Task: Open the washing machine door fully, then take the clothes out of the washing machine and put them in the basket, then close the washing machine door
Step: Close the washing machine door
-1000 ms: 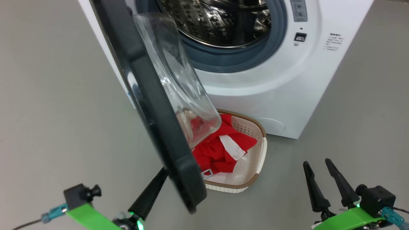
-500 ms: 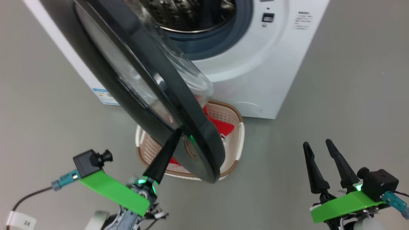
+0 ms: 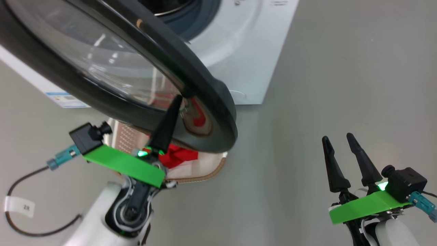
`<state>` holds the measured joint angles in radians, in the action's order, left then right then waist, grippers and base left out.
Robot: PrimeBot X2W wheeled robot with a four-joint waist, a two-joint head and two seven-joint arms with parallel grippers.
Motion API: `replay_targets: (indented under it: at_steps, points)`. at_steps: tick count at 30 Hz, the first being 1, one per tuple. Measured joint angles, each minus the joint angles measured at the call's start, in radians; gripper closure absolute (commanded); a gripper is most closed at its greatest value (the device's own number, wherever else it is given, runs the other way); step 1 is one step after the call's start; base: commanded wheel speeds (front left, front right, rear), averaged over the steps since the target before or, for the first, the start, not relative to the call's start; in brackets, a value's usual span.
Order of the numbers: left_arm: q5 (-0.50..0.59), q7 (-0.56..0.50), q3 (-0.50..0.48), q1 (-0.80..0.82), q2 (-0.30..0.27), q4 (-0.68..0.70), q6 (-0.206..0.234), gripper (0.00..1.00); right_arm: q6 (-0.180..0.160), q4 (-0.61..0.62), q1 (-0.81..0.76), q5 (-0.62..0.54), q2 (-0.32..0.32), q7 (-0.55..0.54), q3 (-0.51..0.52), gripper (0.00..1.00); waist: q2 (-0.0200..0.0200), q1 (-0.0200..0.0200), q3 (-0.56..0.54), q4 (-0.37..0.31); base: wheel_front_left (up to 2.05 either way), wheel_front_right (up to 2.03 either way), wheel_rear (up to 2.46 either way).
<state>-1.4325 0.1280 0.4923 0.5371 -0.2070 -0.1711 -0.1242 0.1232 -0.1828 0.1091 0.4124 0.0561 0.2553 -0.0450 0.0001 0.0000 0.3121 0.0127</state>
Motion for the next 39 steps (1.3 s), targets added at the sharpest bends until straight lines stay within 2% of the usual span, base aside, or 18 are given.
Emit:
replay_targets:
  at_steps: [7, 19, 26, 36, 38, 39]
  points:
    - [0.001, 0.081, 0.038, 0.138, -0.007, -0.105, 0.000, 1.00, 0.000, 0.003, 0.023, 0.002, -0.003, 0.000, 0.000, 0.00, 0.0000, 0.0000, 0.043, -0.060, 0.00, 0.00, 0.00]
    - [0.001, 0.122, 0.056, 0.298, -0.026, -0.243, 0.000, 1.00, 0.000, 0.006, 0.061, 0.035, -0.005, 0.000, -0.003, 0.00, 0.0000, 0.0000, 0.101, -0.139, 0.00, 0.00, 0.00]
    - [0.001, 0.125, 0.056, 0.352, -0.026, -0.283, 0.000, 1.00, 0.000, 0.007, 0.063, 0.038, -0.006, 0.000, -0.005, 0.00, 0.0000, 0.0000, 0.118, -0.154, 0.00, 0.00, 0.00]
    - [0.018, 0.126, 0.033, 0.319, -0.003, -0.284, 0.000, 1.00, 0.000, 0.006, 0.064, 0.057, -0.006, 0.000, -0.002, 0.00, -0.0001, 0.0000, 0.097, -0.140, 0.00, 0.00, 0.00]
    - [0.026, 0.126, 0.024, 0.286, 0.002, -0.278, 0.000, 0.86, 0.000, 0.006, 0.064, 0.053, -0.006, 0.000, -0.002, 0.00, 0.0000, 0.0000, 0.089, -0.132, 0.00, 0.00, 0.00]
    - [0.026, 0.126, 0.017, 0.266, 0.003, -0.275, 0.000, 0.74, 0.000, 0.006, 0.064, 0.053, -0.006, 0.000, -0.001, 0.00, -0.0001, 0.0000, 0.086, -0.128, 0.00, 0.00, 0.00]
